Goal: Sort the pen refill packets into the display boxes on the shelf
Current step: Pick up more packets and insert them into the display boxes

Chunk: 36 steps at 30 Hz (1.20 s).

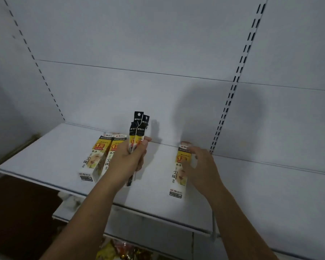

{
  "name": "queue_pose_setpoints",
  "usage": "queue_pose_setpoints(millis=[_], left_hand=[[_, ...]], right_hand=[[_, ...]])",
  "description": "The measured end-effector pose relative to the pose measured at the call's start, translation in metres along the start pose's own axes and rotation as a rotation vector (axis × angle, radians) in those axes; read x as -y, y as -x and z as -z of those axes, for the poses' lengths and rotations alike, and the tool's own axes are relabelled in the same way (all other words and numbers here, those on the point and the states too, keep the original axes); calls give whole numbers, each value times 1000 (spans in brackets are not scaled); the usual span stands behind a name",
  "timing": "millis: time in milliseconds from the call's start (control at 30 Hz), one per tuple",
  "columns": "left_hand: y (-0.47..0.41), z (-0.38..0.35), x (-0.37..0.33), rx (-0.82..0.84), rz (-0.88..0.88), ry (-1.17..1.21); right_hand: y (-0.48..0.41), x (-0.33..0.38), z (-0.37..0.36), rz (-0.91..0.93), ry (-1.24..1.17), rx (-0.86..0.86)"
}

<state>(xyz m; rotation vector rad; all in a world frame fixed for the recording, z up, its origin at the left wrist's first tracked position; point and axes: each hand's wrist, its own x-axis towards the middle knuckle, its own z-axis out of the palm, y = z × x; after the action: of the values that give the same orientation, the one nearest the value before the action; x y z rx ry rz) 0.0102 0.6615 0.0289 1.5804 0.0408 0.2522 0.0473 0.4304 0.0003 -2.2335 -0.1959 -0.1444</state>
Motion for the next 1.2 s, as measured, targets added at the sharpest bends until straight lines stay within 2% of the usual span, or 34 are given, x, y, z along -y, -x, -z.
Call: queue_pose_setpoints(millis=[100, 300, 433, 533, 700, 967, 1200], left_hand=[[10, 16, -5, -114, -9, -64], [28, 61, -7, -327, 28, -162], [30, 85, -8, -351, 22, -160], [18, 109, -4, -347, 26, -106], [-13, 150, 0, -242, 15, -66], [-59, 179, 9, -23, 13, 7], [-68, 174, 11, 102, 31, 0]], right_hand=[[0, 16, -14, 143, 3, -19], [3, 64, -54, 250, -101, 178], [-2, 90, -81, 267, -93, 242], [-11, 105, -103, 269, -43, 224], [-28, 133, -135, 159, -36, 200], [-42, 149, -177, -101, 164, 227], [-35, 135, -181, -217, 69, 200]])
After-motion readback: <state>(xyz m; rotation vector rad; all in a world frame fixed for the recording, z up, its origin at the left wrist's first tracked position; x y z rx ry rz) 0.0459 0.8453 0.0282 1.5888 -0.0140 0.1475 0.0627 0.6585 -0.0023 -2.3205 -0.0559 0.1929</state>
